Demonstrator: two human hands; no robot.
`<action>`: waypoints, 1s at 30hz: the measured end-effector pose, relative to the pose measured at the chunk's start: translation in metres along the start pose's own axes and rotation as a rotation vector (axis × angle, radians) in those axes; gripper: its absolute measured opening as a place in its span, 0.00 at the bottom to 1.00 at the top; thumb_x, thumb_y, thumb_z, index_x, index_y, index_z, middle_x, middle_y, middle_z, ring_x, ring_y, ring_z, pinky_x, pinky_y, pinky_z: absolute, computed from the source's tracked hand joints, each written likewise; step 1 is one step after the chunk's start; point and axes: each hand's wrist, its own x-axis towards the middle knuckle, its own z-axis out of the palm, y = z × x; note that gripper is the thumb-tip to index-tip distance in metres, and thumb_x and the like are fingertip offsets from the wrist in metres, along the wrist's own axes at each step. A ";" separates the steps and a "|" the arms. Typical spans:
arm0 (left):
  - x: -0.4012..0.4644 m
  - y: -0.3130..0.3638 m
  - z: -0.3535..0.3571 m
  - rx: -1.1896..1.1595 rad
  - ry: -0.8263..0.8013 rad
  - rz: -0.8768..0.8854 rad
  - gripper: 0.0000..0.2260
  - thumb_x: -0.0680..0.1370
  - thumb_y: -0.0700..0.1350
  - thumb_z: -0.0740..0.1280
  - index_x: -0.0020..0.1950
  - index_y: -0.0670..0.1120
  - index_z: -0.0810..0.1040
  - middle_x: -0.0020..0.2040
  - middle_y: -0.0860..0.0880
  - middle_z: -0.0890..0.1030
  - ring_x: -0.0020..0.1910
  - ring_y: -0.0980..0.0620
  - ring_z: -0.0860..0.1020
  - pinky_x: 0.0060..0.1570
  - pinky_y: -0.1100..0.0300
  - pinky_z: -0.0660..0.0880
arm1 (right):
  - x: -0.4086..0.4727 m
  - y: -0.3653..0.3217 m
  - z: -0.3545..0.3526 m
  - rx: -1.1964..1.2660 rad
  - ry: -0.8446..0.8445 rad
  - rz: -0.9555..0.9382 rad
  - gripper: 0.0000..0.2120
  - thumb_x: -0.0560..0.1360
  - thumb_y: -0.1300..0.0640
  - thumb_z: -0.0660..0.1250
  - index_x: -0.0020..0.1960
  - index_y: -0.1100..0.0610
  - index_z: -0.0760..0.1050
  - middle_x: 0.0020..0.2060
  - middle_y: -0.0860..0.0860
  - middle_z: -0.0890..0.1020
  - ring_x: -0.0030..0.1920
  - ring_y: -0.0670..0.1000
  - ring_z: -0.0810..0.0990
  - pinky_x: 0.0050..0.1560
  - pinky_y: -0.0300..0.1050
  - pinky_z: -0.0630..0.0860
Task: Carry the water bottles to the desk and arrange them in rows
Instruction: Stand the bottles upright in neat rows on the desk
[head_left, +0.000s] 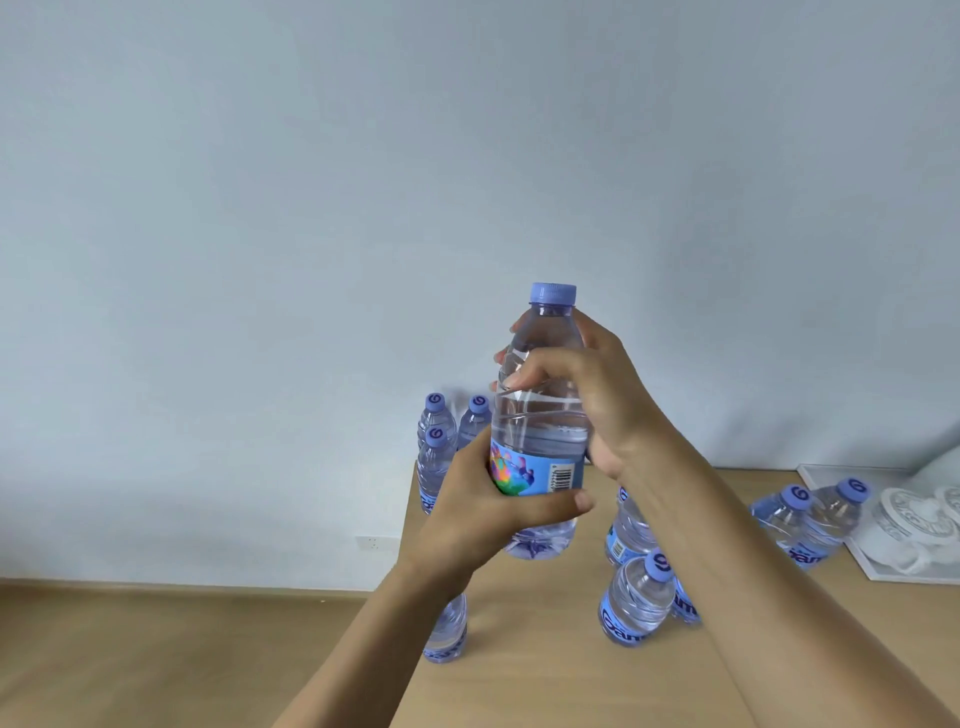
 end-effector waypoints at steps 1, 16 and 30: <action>-0.001 0.002 -0.002 -0.022 -0.040 -0.020 0.24 0.63 0.40 0.81 0.56 0.43 0.78 0.46 0.46 0.85 0.44 0.50 0.84 0.43 0.61 0.79 | 0.001 -0.001 -0.001 0.023 -0.032 0.013 0.16 0.56 0.68 0.69 0.42 0.56 0.77 0.38 0.58 0.79 0.40 0.58 0.81 0.39 0.48 0.80; -0.006 0.009 0.007 0.080 0.179 0.105 0.18 0.65 0.34 0.79 0.50 0.49 0.80 0.41 0.52 0.86 0.38 0.55 0.84 0.35 0.69 0.77 | -0.014 -0.004 0.018 -0.146 0.159 -0.144 0.17 0.69 0.62 0.77 0.53 0.59 0.74 0.36 0.44 0.82 0.32 0.51 0.85 0.33 0.44 0.80; -0.004 0.013 -0.009 -0.026 -0.119 -0.069 0.30 0.59 0.45 0.79 0.58 0.39 0.78 0.47 0.43 0.84 0.46 0.47 0.83 0.46 0.58 0.79 | 0.003 -0.011 0.002 0.117 -0.079 0.001 0.13 0.56 0.64 0.71 0.41 0.56 0.79 0.39 0.57 0.82 0.38 0.59 0.84 0.42 0.51 0.82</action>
